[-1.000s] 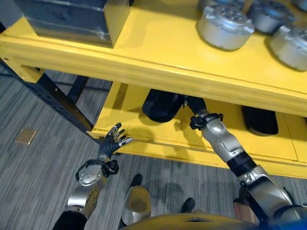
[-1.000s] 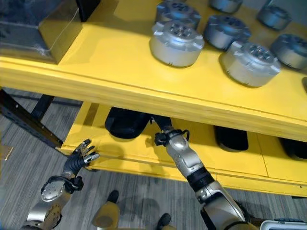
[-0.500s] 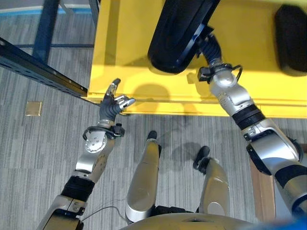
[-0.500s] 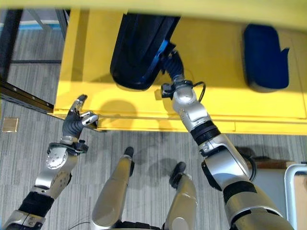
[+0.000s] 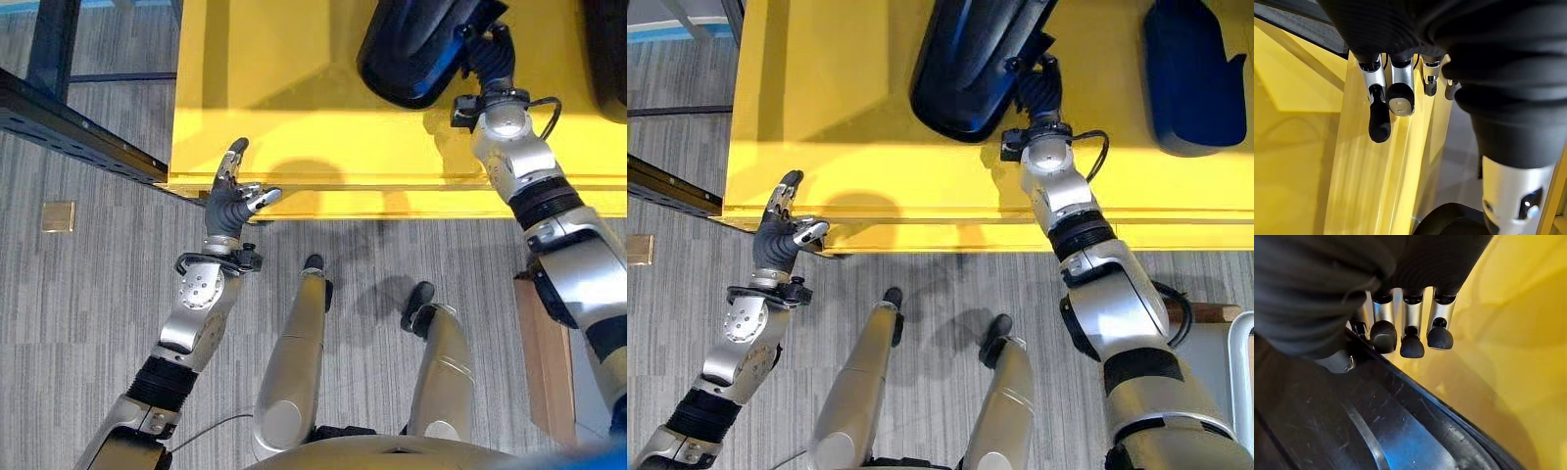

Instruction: Move parts from the plastic box to the shelf.

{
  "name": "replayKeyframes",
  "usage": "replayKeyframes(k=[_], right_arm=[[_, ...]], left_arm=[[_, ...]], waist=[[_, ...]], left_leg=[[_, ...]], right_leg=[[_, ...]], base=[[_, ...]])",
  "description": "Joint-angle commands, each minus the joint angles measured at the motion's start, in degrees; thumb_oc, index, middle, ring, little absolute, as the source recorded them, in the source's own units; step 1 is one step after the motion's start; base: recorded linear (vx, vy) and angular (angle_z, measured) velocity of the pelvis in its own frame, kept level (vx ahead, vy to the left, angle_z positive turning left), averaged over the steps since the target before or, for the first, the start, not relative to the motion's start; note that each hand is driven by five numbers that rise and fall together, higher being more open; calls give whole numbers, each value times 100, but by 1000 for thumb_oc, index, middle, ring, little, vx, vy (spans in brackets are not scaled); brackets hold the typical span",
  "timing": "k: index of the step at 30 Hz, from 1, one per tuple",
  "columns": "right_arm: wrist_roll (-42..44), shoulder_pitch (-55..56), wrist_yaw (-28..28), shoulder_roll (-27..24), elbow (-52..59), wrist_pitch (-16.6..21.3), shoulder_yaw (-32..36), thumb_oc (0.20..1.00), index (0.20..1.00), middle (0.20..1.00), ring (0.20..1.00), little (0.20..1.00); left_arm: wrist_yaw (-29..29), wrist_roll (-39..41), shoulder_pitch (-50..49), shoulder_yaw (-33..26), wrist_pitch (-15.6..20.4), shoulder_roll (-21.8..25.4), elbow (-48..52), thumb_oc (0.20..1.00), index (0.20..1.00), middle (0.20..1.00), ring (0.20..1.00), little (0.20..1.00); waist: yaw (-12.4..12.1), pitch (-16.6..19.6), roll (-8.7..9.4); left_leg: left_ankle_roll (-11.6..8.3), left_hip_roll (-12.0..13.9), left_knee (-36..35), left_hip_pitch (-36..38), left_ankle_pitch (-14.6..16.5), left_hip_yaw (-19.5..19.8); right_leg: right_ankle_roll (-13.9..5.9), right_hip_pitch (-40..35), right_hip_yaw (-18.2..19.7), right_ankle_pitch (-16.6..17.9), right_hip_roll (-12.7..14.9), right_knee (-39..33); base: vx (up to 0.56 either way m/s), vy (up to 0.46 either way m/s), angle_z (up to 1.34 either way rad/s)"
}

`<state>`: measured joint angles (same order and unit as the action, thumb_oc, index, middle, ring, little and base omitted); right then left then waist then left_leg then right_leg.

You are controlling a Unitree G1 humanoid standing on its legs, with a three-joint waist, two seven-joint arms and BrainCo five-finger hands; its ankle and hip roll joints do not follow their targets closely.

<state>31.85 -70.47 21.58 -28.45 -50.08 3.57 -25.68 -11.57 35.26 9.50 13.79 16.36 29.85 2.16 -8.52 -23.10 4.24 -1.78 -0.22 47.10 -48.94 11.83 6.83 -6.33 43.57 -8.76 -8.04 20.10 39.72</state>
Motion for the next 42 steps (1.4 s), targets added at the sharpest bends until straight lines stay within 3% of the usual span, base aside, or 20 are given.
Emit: replayKeyframes(k=[1,9,19,29,42], right_arm=[[-426,-941,-95,-601,-373,210,-454,200,200,200,200,200],[-668,-1391,-523,-776,-1760,8,-1048,200,200,200,200,200],[-782,-1314,-753,-1178,-2485,-108,-1090,200,200,200,200,200],[-827,-1148,-796,-1378,-2681,-147,-949,200,200,200,200,200],[-780,-1197,-749,-1261,-2784,-152,-846,225,225,225,225,225]], left_arm=[[5,32,-22,632,-406,-219,-668,1000,1000,1000,1000,1000],[97,85,42,720,-323,-150,-721,1000,1000,1000,1000,1000],[216,104,115,754,-301,-169,-851,1000,1000,1000,1000,1000],[287,132,172,788,-304,-168,-929,1000,1000,1000,1000,1000],[264,157,268,814,-292,-163,-950,1000,1000,1000,1000,1000]], waist=[[130,-19,-112],[35,27,-94],[18,3,-131],[35,-45,-172],[35,-67,-204]], left_leg=[[133,50,-82,242,316,-158],[122,7,-194,279,272,-107],[114,32,-259,361,236,-97],[108,58,-279,388,206,-119],[106,74,-298,376,176,-131]], right_leg=[[277,-105,-178,-733,-166,842],[271,-205,-227,-708,-170,749],[261,-268,-225,-701,-192,730],[261,-267,-196,-675,-198,711],[253,-241,-179,-671,-210,717]], base=[[25,3,6],[12,-7,9],[4,-3,1],[-3,-1,-1],[0,0,0]])
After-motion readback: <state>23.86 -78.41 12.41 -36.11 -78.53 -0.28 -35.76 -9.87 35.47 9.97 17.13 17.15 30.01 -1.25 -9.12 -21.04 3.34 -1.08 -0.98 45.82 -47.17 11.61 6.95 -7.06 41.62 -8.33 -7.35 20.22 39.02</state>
